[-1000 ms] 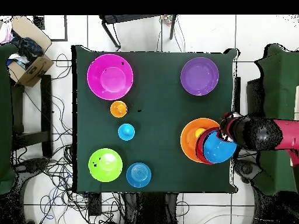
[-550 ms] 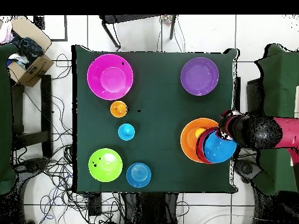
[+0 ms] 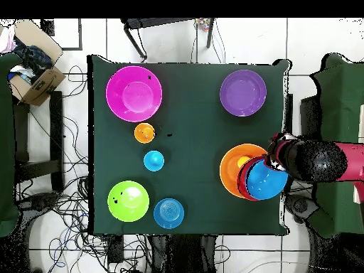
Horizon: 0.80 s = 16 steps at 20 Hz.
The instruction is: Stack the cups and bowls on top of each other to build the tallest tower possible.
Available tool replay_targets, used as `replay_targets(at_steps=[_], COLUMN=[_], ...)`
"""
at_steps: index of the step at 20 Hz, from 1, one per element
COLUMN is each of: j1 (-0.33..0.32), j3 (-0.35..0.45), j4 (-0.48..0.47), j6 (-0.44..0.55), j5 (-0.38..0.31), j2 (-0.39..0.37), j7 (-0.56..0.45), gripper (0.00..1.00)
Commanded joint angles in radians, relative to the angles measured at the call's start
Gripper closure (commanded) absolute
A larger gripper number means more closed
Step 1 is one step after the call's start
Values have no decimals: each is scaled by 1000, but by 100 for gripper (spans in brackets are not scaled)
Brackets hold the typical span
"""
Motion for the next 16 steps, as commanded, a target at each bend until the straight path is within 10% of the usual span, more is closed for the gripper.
replay_targets(at_steps=[1,16], j1=[66,11], j3=[-33,-36], j4=[37,147], j6=[126,81], j5=[-7,19], j2=[-6,-90], j7=[-156,-112], gripper=[0,0])
